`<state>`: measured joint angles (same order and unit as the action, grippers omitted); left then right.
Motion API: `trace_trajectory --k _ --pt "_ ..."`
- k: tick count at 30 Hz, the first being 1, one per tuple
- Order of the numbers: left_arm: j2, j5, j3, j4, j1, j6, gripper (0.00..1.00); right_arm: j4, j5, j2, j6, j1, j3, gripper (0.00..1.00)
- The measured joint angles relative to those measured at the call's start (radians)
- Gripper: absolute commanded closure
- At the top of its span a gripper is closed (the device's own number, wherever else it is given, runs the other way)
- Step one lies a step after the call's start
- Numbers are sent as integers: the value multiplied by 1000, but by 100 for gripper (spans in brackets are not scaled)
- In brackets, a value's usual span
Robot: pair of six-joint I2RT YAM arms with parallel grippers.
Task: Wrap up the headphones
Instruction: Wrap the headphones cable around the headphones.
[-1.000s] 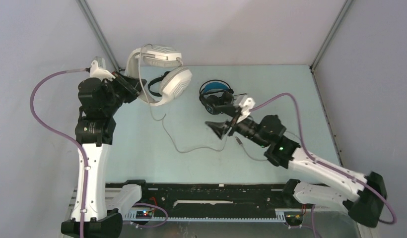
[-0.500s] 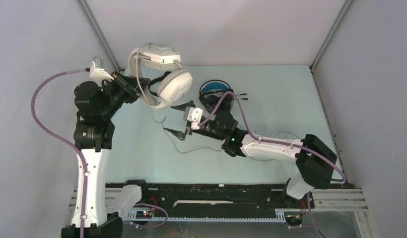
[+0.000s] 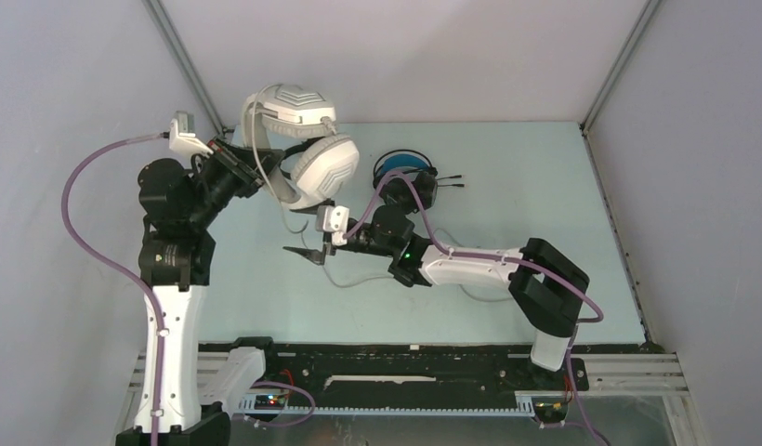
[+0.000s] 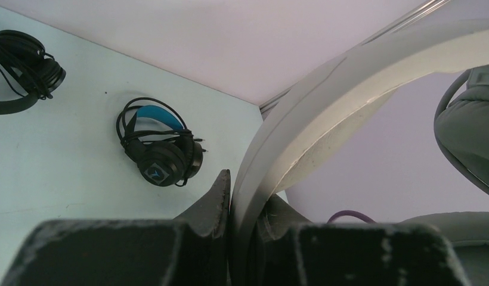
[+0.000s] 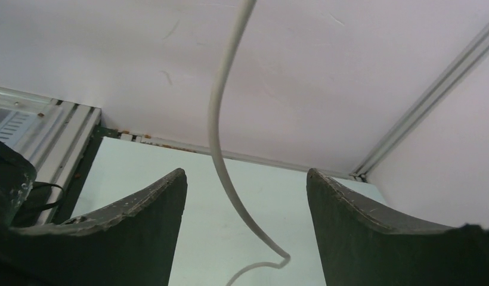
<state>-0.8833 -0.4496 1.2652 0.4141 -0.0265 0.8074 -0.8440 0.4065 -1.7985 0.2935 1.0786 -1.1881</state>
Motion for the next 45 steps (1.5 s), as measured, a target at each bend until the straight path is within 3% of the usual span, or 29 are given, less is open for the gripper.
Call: trace_trajectory --k 7,9,14,16,21,27,35,45 --pt "6 -3 -14 -14 0 26 100 -11 28 -64 -53 15 -55 33" --pt "7 -3 -14 -23 0 34 100 -17 29 -84 -68 23 -63 39" --pt "12 -4 -14 -38 0 42 100 -23 28 -117 -103 33 -68 90" --pt "14 -3 -14 -37 0 39 100 -16 23 -116 -118 34 -68 100" --pt "16 40 -14 8 0 -24 100 9 6 -55 -124 34 32 100" --pt "16 142 -14 106 0 -131 100 43 -27 153 -121 34 262 100" --pt "-10 240 -13 175 0 -213 100 149 -64 419 -117 30 408 100" --pt "-23 147 -13 143 0 -171 100 193 -109 431 -130 -3 425 98"
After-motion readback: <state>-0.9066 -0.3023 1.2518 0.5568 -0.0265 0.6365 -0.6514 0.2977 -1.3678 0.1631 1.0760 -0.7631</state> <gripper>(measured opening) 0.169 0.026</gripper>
